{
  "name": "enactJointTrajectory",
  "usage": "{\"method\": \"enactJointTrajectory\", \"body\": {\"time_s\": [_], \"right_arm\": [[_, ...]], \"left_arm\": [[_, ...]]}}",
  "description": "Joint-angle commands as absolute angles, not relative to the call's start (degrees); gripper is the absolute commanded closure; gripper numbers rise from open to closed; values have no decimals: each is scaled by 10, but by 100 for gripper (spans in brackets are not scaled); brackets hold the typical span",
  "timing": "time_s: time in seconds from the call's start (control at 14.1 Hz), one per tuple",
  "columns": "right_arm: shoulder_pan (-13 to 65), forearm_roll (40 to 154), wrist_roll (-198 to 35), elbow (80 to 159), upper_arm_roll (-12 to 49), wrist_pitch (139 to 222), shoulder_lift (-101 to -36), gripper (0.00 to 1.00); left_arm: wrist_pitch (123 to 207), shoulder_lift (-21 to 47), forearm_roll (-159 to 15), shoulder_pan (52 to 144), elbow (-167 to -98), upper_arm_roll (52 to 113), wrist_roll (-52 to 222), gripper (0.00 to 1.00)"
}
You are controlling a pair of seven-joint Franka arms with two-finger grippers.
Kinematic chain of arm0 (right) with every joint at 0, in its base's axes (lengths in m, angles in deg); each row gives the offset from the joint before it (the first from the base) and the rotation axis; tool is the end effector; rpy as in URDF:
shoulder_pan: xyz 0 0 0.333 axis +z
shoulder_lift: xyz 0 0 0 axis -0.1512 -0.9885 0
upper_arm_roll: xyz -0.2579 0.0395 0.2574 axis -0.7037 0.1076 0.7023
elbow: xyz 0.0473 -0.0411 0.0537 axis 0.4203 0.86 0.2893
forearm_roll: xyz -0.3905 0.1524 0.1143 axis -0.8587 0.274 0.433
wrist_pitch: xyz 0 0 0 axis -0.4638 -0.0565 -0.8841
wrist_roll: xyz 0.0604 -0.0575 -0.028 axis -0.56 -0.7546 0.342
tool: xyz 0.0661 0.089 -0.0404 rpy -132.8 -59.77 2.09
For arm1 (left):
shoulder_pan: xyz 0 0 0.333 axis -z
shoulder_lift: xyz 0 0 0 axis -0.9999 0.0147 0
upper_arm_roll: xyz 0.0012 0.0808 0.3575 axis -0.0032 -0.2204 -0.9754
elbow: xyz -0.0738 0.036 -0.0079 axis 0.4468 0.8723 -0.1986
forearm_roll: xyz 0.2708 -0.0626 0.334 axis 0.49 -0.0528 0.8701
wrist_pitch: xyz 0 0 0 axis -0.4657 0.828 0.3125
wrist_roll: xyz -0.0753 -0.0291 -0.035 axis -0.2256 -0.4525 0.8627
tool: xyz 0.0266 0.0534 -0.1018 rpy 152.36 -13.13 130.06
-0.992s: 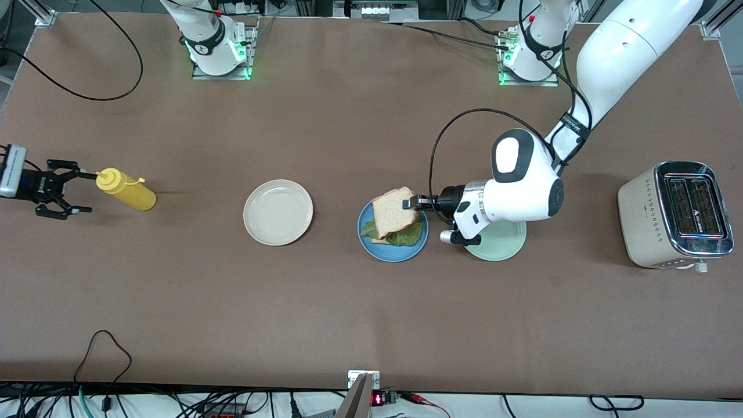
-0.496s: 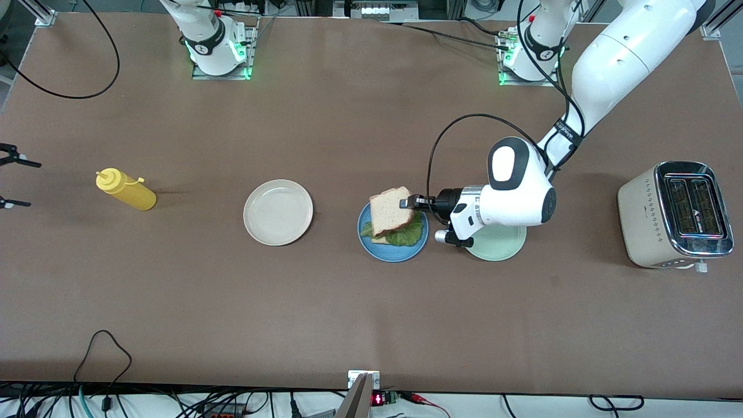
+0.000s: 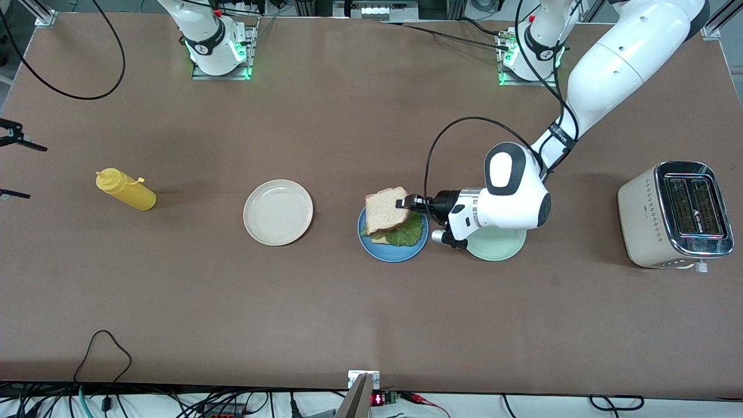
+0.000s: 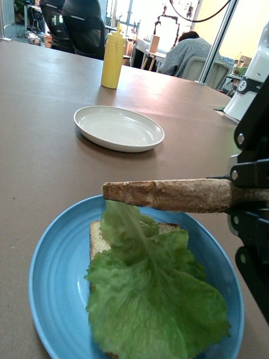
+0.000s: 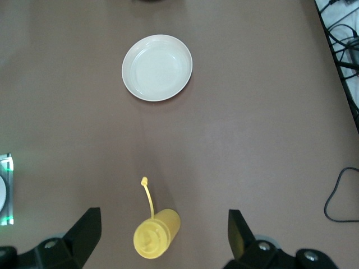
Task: Make sandwich in blue plate with both arms
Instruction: 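Carry the bread with the left gripper and lower it onto the lettuce, then open the left gripper while the right gripper releases the bottle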
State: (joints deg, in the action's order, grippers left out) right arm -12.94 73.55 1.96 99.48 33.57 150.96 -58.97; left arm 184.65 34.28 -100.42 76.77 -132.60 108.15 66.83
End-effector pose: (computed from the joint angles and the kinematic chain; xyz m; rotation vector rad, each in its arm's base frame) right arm 0.6575 -0.1249 0.6106 -2.2528 -1.7795 -0.2001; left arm 0.6524 -0.3321 0.2219 2.1844 -0.0650 -0.2622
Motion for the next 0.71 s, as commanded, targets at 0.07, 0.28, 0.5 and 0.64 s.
{"method": "enactJointTrajectory", "body": {"time_s": [0.07,0.28,0.5,0.64], "right_arm": [[-31,686,-188,1018,324,1508,-553,0],[35,662,-377,1020,324,1509,-551,0],[59,662,-586,1027,325,1510,-551,0],[68,661,-710,1036,325,1509,-551,0]], "left_arm": [[1848,357,-1021,769,-1310,1081,624,82],[1848,366,-1019,773,-1309,1052,601,45],[1850,381,-1022,772,-1306,1041,556,0],[1856,386,-1022,769,-1285,1037,543,0]]}}
